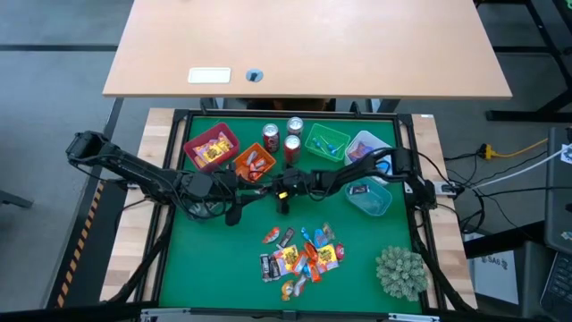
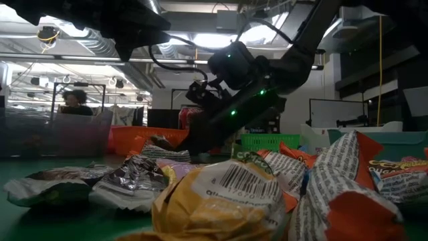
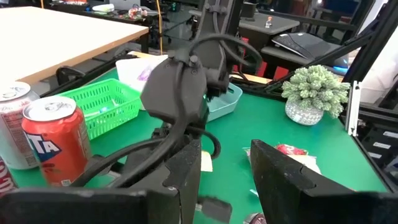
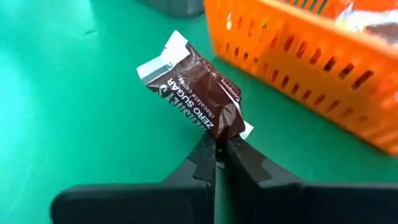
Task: Sort candy
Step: Put the brown chocolate into the blue bin
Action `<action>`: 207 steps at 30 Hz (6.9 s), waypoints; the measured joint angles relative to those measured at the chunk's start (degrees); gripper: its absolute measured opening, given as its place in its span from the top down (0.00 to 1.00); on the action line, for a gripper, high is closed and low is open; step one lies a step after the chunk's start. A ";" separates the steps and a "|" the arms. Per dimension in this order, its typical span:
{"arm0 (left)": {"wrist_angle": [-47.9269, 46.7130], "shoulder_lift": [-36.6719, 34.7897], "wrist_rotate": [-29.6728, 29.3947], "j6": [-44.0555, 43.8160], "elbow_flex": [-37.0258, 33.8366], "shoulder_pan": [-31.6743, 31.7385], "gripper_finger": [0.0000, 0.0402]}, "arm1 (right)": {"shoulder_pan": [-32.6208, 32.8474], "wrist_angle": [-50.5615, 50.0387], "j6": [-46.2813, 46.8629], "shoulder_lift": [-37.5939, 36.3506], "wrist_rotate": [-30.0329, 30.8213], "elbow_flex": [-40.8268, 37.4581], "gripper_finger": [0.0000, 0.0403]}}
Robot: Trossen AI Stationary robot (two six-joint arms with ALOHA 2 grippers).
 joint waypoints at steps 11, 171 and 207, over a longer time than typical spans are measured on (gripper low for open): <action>-0.43 0.00 0.02 -2.87 0.02 0.00 0.68 | 3.24 -33.28 -0.41 -19.49 0.34 -0.08 0.98; 22.72 36.39 5.48 9.09 18.40 -0.05 0.94 | 15.69 -45.00 3.08 -46.83 2.15 -5.59 0.58; 27.02 36.39 5.59 9.09 18.40 1.42 0.94 | 15.67 -44.51 -0.06 -46.83 2.17 -5.59 0.98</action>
